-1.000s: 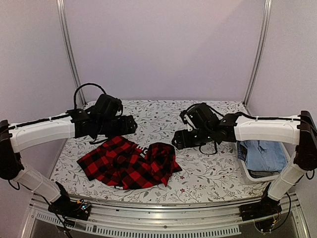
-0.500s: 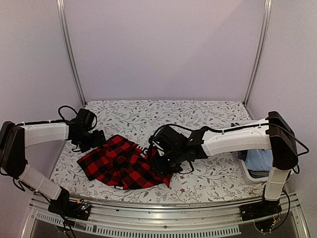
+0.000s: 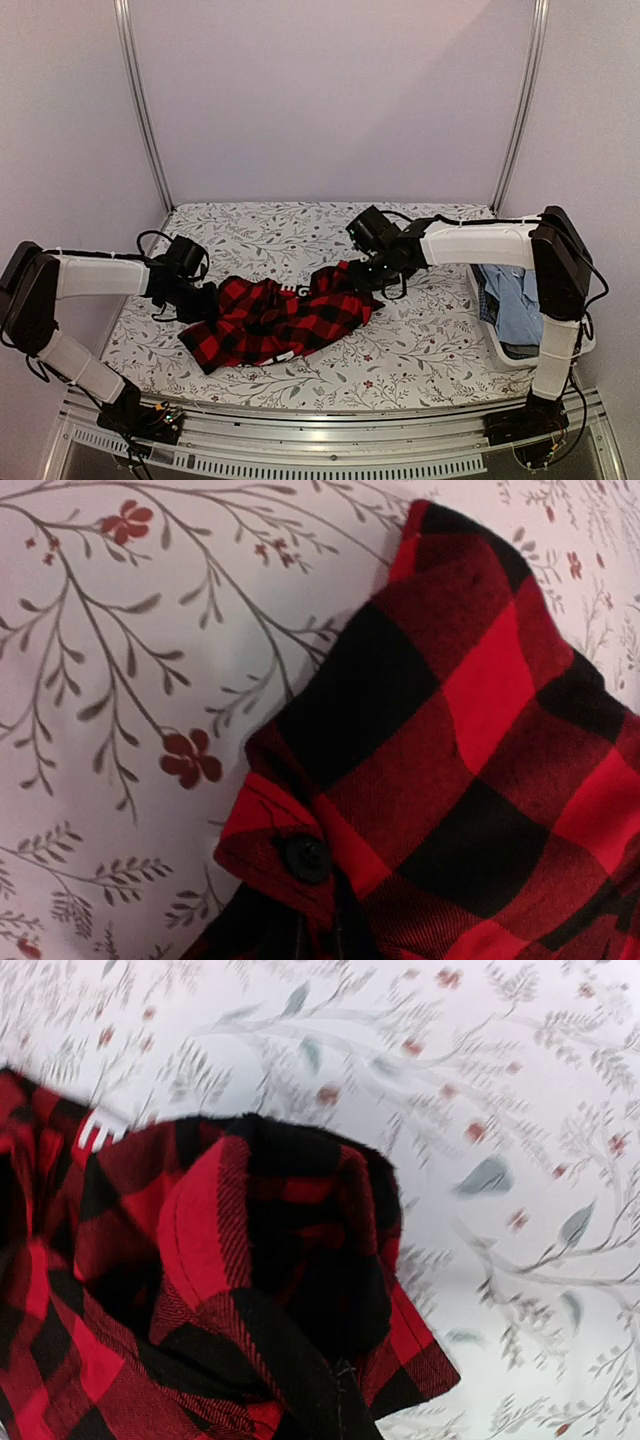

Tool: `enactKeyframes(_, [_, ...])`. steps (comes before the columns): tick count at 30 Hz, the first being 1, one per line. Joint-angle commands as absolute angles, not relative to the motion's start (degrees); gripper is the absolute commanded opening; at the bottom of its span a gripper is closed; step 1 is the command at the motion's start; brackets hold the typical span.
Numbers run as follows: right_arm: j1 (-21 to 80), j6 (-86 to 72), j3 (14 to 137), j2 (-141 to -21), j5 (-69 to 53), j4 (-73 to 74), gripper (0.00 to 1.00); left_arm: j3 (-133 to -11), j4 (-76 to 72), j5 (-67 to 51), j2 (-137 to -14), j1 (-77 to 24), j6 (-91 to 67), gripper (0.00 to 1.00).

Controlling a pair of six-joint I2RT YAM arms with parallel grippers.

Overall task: Fold and stack the long sleeve shirts
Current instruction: Flatten out the square-folded shirt at the center of the board.

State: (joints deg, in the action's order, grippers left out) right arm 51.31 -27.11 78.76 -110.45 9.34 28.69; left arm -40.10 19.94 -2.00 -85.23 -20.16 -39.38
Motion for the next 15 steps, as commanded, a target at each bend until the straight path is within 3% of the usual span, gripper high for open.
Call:
enactKeyframes(1, [42.66,-22.85,91.24,-115.31,14.20,27.65,0.00,-37.77,21.23,-7.84,-79.35,-28.66,-45.59,0.00])
enactKeyframes(4, [39.52,-18.99,103.35,-122.90,12.30,27.24,0.00,-37.23,20.34,-8.72,-76.84,-37.01,-51.59,0.00])
enactKeyframes(8, [38.15,-14.26,120.22,-132.65,8.31,29.19,0.14,-39.18,17.30,-9.11,-77.36,-49.27,-57.31,0.00])
enactKeyframes(10, [38.14,-13.35,125.83,-136.43,7.19,32.21,0.20,-41.33,16.84,-9.09,-78.98,-54.30,-57.90,0.09])
enactKeyframes(12, [38.31,-13.15,125.75,-137.22,5.95,32.94,0.37,-43.84,17.29,-8.73,-80.34,-57.12,-57.34,0.19])
enactKeyframes(15, [38.87,-13.04,121.36,-133.96,5.52,32.92,0.59,-46.77,17.76,-8.68,-80.94,-58.79,-56.44,0.43])
